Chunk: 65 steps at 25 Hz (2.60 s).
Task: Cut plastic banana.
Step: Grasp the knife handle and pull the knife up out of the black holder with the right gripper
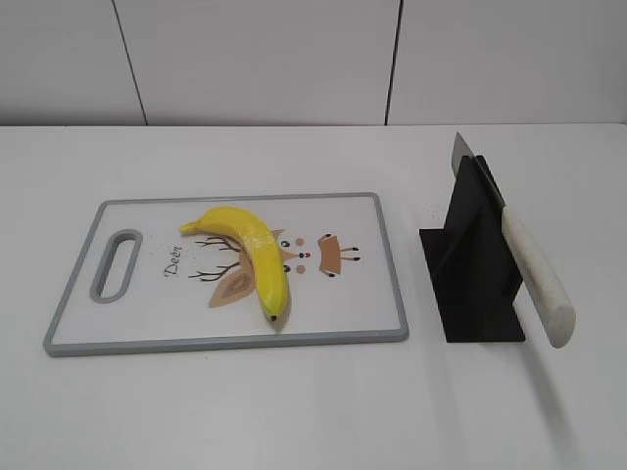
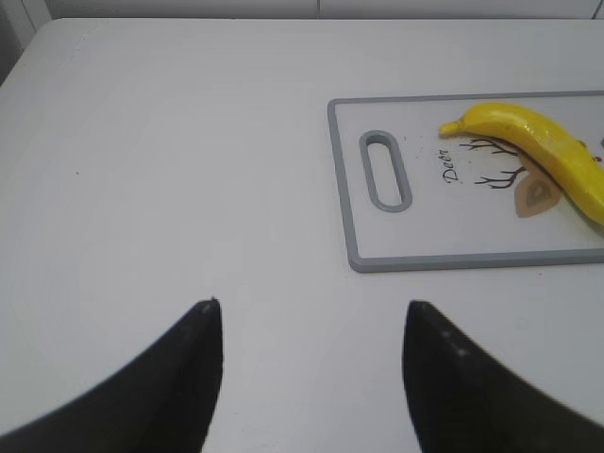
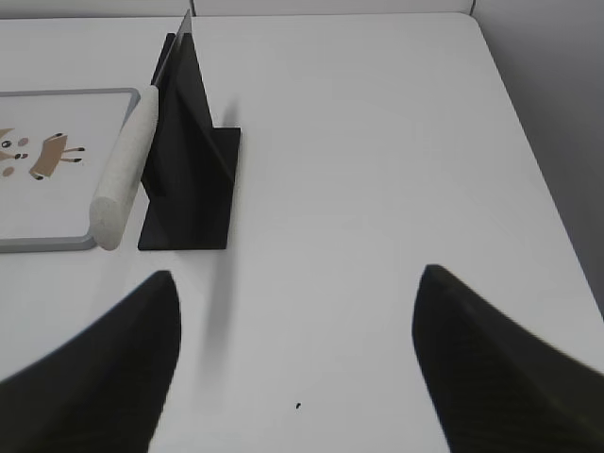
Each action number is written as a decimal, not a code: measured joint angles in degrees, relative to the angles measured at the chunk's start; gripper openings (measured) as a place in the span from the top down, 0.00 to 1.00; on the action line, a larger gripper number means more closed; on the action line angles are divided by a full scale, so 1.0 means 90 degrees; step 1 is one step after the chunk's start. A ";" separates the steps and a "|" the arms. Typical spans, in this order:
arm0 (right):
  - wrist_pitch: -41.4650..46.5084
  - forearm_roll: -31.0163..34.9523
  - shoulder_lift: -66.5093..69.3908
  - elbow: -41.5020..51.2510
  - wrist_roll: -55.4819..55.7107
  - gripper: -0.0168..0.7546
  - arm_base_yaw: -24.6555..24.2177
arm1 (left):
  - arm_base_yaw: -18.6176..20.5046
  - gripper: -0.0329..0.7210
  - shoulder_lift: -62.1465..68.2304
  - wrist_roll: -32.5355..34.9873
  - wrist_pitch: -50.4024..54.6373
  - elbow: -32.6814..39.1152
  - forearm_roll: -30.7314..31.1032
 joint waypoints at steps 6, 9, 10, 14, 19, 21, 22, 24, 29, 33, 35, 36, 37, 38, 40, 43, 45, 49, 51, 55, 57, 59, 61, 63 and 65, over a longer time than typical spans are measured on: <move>0.0000 0.0000 0.0000 0.0000 0.0000 0.22 0.0000 | 0.0000 0.20 0.0000 0.0000 0.0000 0.0000 0.0000; 0.0000 0.0000 0.0000 0.0000 0.0000 0.22 0.0000 | 0.0000 0.20 0.0000 0.0000 0.0000 0.0000 0.0000; 0.0000 0.0000 0.0000 0.0000 0.0000 0.22 0.0000 | 0.0000 0.20 0.0000 0.0000 0.0000 0.0000 0.0000; 0.0000 0.0000 0.0000 0.0000 0.0000 0.22 0.0000 | 0.0000 0.20 0.0000 0.0000 0.0000 0.0000 0.0000; 0.0000 0.0000 0.0000 0.0000 0.0000 0.22 0.0000 | 0.0000 0.20 0.0000 0.0000 0.0000 0.0000 0.0000; 0.0000 0.0000 0.0000 0.0000 0.0000 0.22 0.0000 | 0.0000 0.20 0.0000 0.0000 0.0000 0.0000 0.0000; 0.0000 0.0000 0.0000 0.0000 0.0000 0.22 0.0000 | 0.0000 0.20 0.0000 0.0000 0.0000 0.0000 0.0000; 0.0000 0.0000 0.0000 0.0000 0.0000 0.22 0.0000 | 0.0000 0.20 0.0000 0.0000 0.0000 0.0000 0.0000; 0.0000 0.0007 0.0000 0.0000 0.0000 0.22 0.0000 | 0.0000 0.20 0.0000 0.0000 0.0000 0.0000 0.0000; 0.0000 0.0123 0.0000 0.0000 0.0000 0.22 0.0000 | 0.0000 0.20 0.0000 0.0000 0.0000 0.0000 0.0000; 0.0000 0.0184 0.0000 0.0000 0.0000 0.22 0.0000 | 0.0000 0.20 0.0000 0.0000 0.0000 0.0000 0.0000; 0.0000 0.0200 0.0000 0.0000 0.0000 0.22 0.0000 | 0.0000 0.20 0.0000 0.0000 0.0000 0.0000 0.0000; 0.0000 0.0201 0.0000 0.0000 0.0000 0.22 0.0000 | 0.0000 0.20 0.0000 0.0000 0.0000 0.0000 0.0000; 0.0000 0.0207 0.0014 0.0000 0.0000 0.22 0.0000 | 0.0000 0.20 0.0000 0.0000 0.0000 0.0000 0.0000; 0.0000 0.0214 0.0114 0.0000 0.0000 0.22 0.0000 | 0.0000 0.20 0.0000 0.0000 0.0000 0.0000 0.0000; 0.0000 0.0214 0.0336 0.0000 -0.0028 0.22 0.0000 | 0.0000 0.20 0.0000 0.0000 0.0000 0.0000 0.0000; -0.0006 0.0216 0.0578 -0.0018 -0.0282 0.22 0.0000 | 0.0000 0.20 0.0000 0.0000 0.0000 0.0000 0.0000; -0.0260 0.0210 0.1189 -0.0170 -0.0978 0.22 0.0000 | 0.0000 0.20 0.0000 0.0000 0.0000 0.0000 0.0000; -0.0448 0.0262 0.1553 -0.0276 -0.1060 0.22 0.0000 | 0.0000 0.20 0.0000 0.0000 0.0000 0.0000 0.0000; -0.0590 0.0399 0.2521 -0.0509 -0.0973 0.22 0.0000 | 0.0000 0.20 0.0000 0.0000 0.0000 0.0000 0.0000; -0.0597 0.0428 0.3046 -0.0646 -0.0839 0.22 0.0000 | 0.0000 0.20 0.0000 0.0000 0.0000 0.0000 0.0000; -0.0603 0.0458 0.3520 -0.0793 -0.0531 0.23 0.0000 | 0.0000 0.20 0.0000 0.0000 0.0000 0.0000 0.0000; -0.0615 0.0541 0.3967 -0.0906 -0.0335 0.27 0.0065 | 0.0000 0.20 0.0000 0.0000 0.0000 0.0000 0.0000; -0.0620 0.0606 0.4309 -0.1015 -0.0240 0.32 0.0281 | 0.0000 0.20 0.0000 0.0000 0.0000 0.0000 0.0000; -0.0620 0.0638 0.4636 -0.1141 -0.0160 0.36 0.0576 | 0.0000 0.20 0.0000 0.0000 0.0000 0.0000 0.0000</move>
